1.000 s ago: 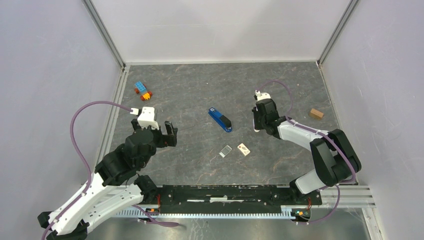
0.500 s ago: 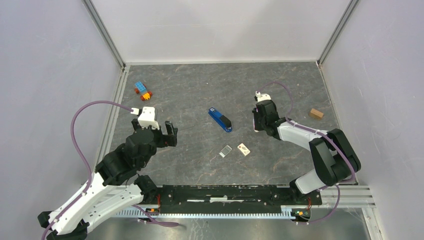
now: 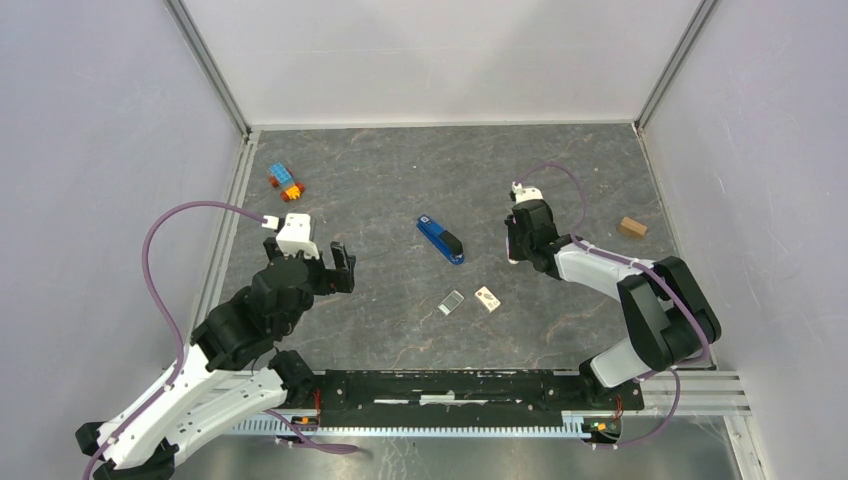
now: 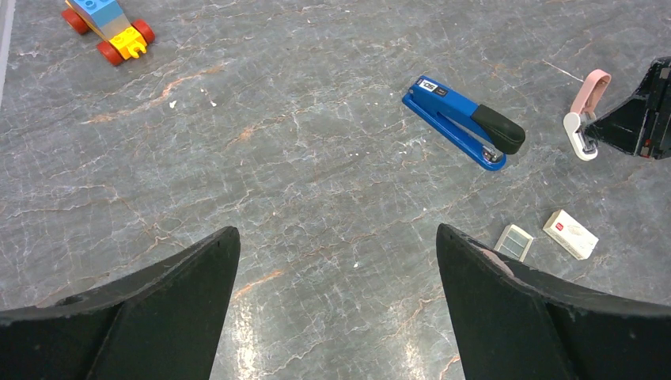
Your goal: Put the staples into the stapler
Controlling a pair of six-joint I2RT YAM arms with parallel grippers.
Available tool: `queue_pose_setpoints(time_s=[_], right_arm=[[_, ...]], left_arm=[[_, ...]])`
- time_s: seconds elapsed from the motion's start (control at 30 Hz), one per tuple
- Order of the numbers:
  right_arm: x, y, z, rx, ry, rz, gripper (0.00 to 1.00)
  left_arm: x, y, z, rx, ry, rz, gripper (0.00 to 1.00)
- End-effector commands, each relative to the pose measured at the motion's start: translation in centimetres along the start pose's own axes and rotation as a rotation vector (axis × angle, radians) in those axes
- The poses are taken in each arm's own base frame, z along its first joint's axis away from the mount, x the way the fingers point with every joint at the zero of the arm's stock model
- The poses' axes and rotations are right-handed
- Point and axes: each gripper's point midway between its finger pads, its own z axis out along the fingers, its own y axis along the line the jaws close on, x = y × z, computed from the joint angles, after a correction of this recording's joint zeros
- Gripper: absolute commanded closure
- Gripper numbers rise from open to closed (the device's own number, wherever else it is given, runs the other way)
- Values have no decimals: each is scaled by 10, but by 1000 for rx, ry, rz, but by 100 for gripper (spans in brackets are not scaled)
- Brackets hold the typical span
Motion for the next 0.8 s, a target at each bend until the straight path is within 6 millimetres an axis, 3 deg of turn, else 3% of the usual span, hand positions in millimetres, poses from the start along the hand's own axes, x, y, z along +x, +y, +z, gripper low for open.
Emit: queue_pose_setpoints(time_s=[0.0, 0.77], right_arm=[[10, -3, 4, 14, 20, 12, 77], [1, -8, -3, 25, -21, 4, 77]], left_arm=[[-5, 1, 1, -9, -18, 9, 0], [-5, 1, 2, -11, -17, 11, 0]])
